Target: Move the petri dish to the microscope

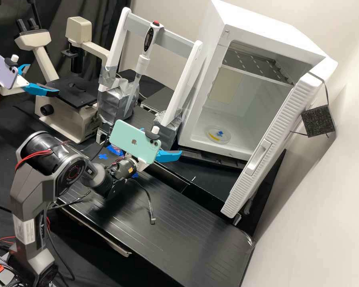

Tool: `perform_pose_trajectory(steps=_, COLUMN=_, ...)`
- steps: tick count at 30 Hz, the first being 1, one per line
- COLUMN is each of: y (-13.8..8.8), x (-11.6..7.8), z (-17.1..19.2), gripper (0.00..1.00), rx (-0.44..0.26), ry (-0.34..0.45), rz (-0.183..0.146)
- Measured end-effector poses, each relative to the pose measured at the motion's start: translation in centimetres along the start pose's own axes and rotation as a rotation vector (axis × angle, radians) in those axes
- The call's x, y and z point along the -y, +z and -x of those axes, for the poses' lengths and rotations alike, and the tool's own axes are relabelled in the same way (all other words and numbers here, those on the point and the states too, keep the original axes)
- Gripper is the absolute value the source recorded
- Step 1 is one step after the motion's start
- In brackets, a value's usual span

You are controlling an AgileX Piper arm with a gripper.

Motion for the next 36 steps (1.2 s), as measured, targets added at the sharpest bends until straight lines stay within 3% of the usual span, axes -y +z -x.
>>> perform_pose_trajectory(steps=10, y=0.0, x=0.0, z=0.0, gripper=1.00, rx=-0.001, ry=0.001, rz=0.002)
perform_pose_trajectory(steps=13, y=0.8, x=-0.5, z=0.5, gripper=1.00, rx=0.002, ry=0.004, rz=0.018)
perform_pose_trajectory(steps=16, y=1.7, x=-1.1, z=1.3, gripper=1.00, rx=0.015, ry=0.016, rz=0.007)
perform_pose_trajectory(steps=23, y=3.8, x=-4.7, z=2.5, gripper=1.00, rx=0.021, ry=0.142, rz=-0.034)
perform_pose_trajectory(steps=29, y=5.3, x=-8.0, z=0.9, gripper=1.00, rx=0.037, ry=0.248, rz=-0.031)
perform_pose_trajectory(steps=36, y=6.0, x=-10.8, z=-4.0, gripper=1.00, rx=0.029, ry=0.287, rz=-0.011)
